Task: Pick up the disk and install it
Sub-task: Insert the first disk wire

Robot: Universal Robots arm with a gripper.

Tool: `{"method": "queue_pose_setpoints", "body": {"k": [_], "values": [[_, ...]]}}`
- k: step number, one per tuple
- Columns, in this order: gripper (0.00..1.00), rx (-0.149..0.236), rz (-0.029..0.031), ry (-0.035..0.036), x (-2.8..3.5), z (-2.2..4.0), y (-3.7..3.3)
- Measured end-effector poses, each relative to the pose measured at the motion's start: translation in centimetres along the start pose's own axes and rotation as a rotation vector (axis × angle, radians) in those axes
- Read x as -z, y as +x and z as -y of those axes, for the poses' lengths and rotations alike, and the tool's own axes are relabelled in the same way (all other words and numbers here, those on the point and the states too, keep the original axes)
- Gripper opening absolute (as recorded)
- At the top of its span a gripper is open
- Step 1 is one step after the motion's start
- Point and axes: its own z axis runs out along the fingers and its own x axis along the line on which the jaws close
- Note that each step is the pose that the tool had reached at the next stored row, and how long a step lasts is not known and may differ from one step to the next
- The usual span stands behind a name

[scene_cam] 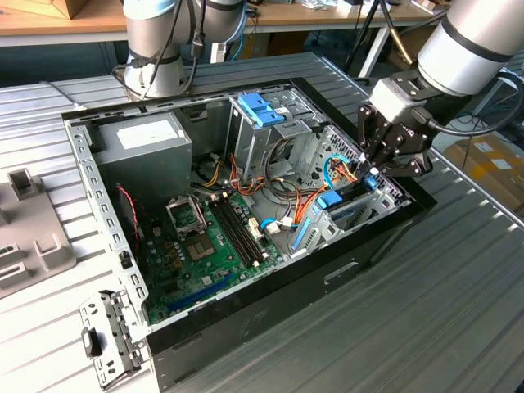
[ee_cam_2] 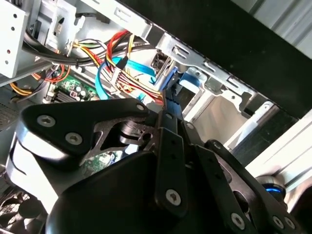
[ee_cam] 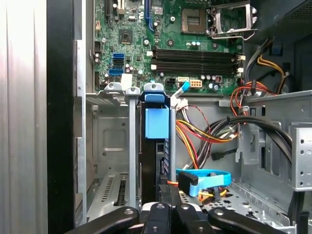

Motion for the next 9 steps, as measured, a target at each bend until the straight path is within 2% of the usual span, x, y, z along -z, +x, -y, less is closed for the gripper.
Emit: {"method": "queue_pose_setpoints", "body": {"k": [4,9], "values": [[0.11,0.000,-0.0001,-0.0001,0.41,0.49,-0.06],[0.11,0.000,-0.0001,-0.0004,0.69,1.40,-0.10]]}}
